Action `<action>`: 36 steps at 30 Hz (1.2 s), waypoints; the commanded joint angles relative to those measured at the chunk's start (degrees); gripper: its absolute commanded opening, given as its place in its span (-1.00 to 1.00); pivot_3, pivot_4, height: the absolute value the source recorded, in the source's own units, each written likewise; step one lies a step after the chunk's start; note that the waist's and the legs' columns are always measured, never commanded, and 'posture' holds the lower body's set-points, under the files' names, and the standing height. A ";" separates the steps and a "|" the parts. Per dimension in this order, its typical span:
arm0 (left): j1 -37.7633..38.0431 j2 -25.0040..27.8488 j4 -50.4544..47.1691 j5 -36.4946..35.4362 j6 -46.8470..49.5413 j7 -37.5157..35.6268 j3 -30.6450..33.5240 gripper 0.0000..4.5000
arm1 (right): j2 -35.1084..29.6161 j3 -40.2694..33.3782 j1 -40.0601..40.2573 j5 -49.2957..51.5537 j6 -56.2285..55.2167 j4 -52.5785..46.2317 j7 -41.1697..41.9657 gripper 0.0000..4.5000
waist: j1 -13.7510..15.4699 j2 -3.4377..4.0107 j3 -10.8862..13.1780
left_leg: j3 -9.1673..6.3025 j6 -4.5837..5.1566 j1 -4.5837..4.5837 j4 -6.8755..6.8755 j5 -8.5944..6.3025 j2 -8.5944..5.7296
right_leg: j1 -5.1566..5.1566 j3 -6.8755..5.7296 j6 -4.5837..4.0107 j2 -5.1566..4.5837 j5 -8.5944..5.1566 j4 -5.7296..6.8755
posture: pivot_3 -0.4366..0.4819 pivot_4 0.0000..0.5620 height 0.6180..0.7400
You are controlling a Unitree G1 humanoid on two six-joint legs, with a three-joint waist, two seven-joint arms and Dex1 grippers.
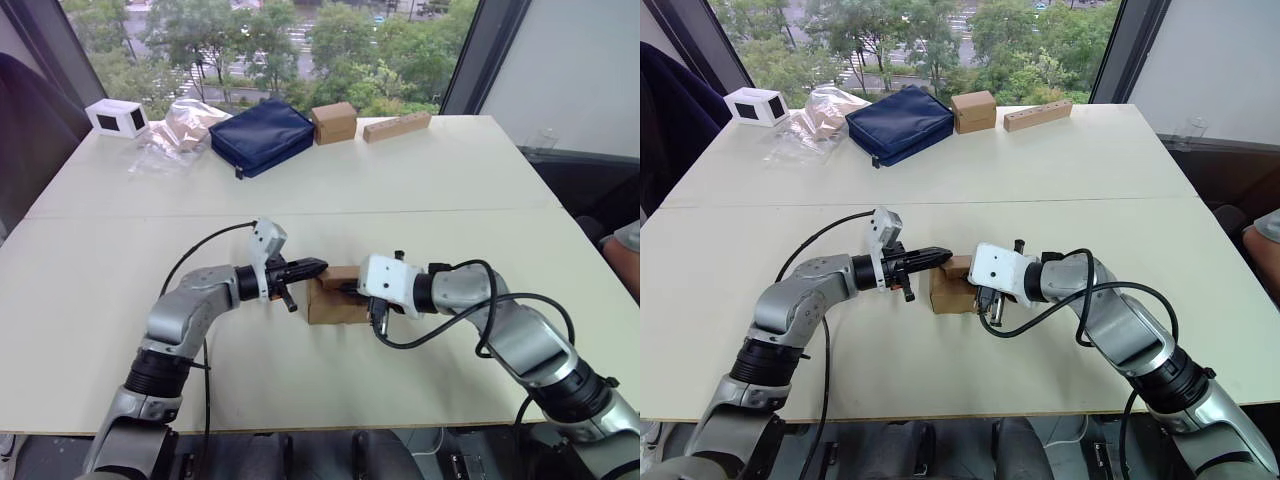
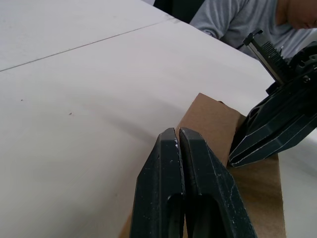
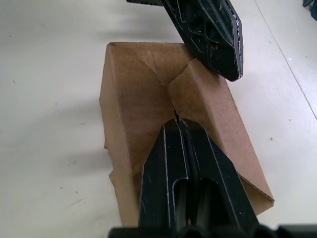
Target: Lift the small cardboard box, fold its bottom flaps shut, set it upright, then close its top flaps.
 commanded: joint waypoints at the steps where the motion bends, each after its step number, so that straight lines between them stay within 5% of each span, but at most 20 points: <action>1: 1.01 0.86 -1.77 1.05 -0.94 -0.92 -1.18 -0.97 | 0.30 -0.26 -0.28 -0.78 0.48 0.45 0.15 -1.00 | -0.01 0.00 0.00 | 0.00 0.00 0.00 0.00 0.00 0.00 | 0.01 0.00 0.00 0.00 0.00 0.00 | -0.05 -0.47 1.00; 18: 1.86 3.92 -0.97 7.35 -7.44 -4.38 -5.90 -0.97 | 0.77 -8.96 1.86 10.41 8.45 -5.57 2.74 -1.00 | 0.02 0.00 0.00 | -0.03 0.01 0.02 -0.03 -0.01 0.00 | 0.04 -0.02 -0.01 -0.02 0.00 -0.05 | -0.05 -0.47 1.00; 26: -0.86 0.54 -6.85 -3.45 2.74 -0.47 1.95 -0.97 | 4.55 -16.85 0.83 15.61 9.58 -3.14 -1.07 -1.00 | -0.06 -0.01 0.01 | -0.05 0.01 0.00 -0.02 -0.01 0.01 | 0.03 -0.03 0.00 -0.01 0.00 -0.06 | -0.05 -0.47 1.00; 36: -0.45 2.52 -11.02 -0.64 2.90 0.11 -2.16 -0.97 | 5.36 -12.36 0.31 12.75 5.18 0.82 -2.89 -1.00 | -0.08 0.00 0.02 | -0.03 0.01 0.00 -0.04 -0.01 0.00 | 0.02 -0.02 0.00 -0.01 0.00 -0.06 | -0.05 -0.47 1.00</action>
